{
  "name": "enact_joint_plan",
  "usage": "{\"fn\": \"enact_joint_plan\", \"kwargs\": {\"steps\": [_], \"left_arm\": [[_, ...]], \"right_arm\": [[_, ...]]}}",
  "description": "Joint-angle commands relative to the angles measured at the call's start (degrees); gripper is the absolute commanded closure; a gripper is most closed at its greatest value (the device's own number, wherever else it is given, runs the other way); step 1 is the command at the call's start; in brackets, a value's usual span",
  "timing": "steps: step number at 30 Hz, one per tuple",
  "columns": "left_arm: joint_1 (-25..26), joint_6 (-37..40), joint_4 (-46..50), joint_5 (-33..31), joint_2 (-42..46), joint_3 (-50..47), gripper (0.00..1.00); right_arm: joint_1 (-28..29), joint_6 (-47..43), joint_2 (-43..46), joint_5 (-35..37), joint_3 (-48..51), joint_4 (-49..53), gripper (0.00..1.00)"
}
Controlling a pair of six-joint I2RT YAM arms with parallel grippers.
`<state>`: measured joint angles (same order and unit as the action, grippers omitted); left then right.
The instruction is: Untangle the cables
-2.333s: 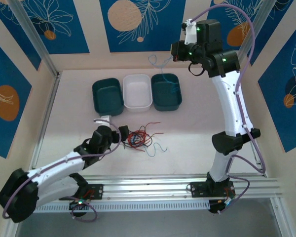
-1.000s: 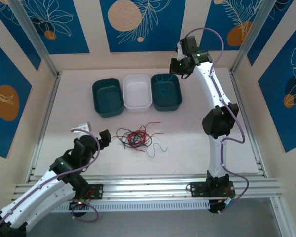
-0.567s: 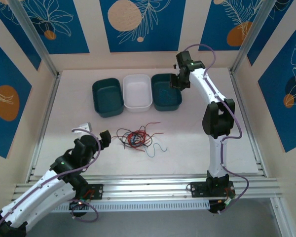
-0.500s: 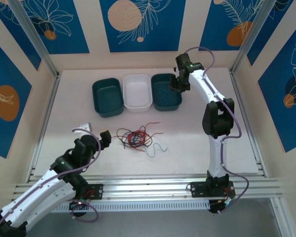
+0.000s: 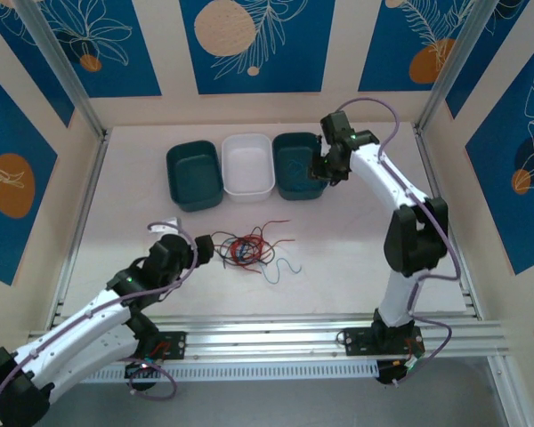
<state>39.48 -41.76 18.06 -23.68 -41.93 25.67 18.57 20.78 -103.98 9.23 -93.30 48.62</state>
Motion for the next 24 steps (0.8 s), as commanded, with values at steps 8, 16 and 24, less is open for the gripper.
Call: {"fn": "enact_joint_plan", "kwargs": {"steps": [8,16,24], "left_arm": [[-0.5,-2.2,-8.1,7.0,-10.6,3.9,0.0],[-0.5,-5.0,-10.4,7.5,-12.9,3.0,0.0],[-0.5,-6.3,-11.8,7.2,-13.2,1.9,0.0]], "right_arm": [[16.2,9.4,9.9,-0.6,14.2,0.5,0.66],[26.7,22.5,17.0,-0.9,26.2,2.4,0.57],[32.3,31.4,19.3,-5.7,35.6,-5.5,0.48]]}}
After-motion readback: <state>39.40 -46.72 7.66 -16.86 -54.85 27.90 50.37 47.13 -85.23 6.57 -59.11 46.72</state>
